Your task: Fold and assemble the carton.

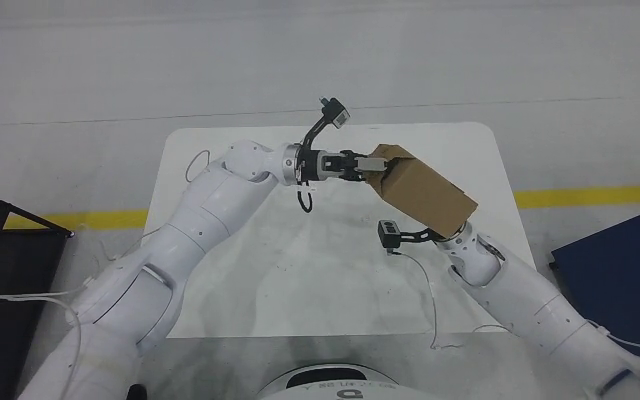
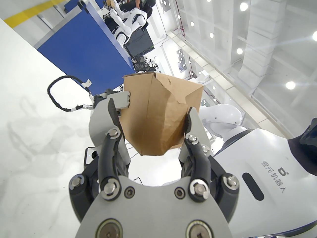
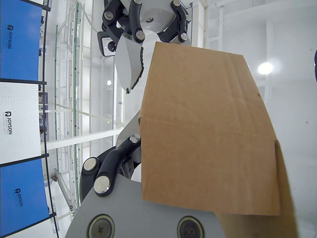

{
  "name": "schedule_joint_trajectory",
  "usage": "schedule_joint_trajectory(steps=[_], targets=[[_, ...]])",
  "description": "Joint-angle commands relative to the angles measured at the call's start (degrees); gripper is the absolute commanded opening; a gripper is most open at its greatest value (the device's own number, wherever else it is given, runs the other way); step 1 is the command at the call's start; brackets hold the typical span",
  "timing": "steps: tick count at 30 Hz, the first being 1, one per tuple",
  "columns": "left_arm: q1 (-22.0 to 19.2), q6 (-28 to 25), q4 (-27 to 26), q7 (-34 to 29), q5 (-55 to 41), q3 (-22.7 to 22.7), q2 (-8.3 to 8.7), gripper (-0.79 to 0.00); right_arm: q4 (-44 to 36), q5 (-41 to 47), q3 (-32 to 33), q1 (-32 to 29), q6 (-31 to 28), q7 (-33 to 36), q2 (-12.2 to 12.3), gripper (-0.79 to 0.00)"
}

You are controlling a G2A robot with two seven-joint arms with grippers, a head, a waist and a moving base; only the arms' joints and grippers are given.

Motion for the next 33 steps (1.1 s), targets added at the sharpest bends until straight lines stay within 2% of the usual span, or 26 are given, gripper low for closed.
schedule_joint_trajectory(steps=[1, 8, 12, 15, 18, 20, 23, 28, 33], targets=[[0.02, -0.51, 0.27, 0.53, 1.01, -0.38, 0.07, -0.256, 0.42, 0.00, 0.23, -0.08, 0.00, -0.10, -0.08, -0.785], [1.04, -1.50, -0.28, 1.52, 2.27, -1.96, 0.46, -0.292, 1.06, 0.00, 0.73, -0.51, 0.00, -0.51, -0.50, -0.785], [3.23, -2.01, -1.78, 2.02, -0.27, -4.64, 1.44, -0.225, 1.02, 0.00, 1.14, -0.82, 0.00, -0.21, -0.72, -0.785], [6.61, -2.10, -4.88, 2.11, -4.47, -8.53, 2.91, -0.172, 0.98, 0.00, 1.53, -1.16, 0.00, 0.00, -0.83, -0.785], [8.99, -1.01, -5.75, 1.02, -3.76, -11.57, 4.37, -0.200, 0.81, 0.00, 1.73, -1.48, 0.00, -0.05, -0.93, -0.785], [9.55, -0.46, -5.76, 0.48, -2.28, -12.23, 4.79, -0.252, 0.68, 0.00, 1.71, -1.54, 0.00, -0.39, -1.02, -0.785], [9.09, -0.18, -5.17, 0.19, 0.33, -11.60, 4.70, -0.299, 0.58, 0.00, 1.71, -1.44, 0.00, -0.88, -1.16, -0.785], [7.26, -1.21, -3.33, 1.23, 1.68, -9.61, 3.51, -0.397, 0.48, 0.00, 1.91, -1.42, 0.00, -1.20, -1.34, -0.785], [5.26, -1.53, -1.91, 1.54, 1.34, -7.92, 2.29, -0.419, 0.72, 0.00, 2.14, -1.78, 0.00, -1.27, -1.46, -0.785]])
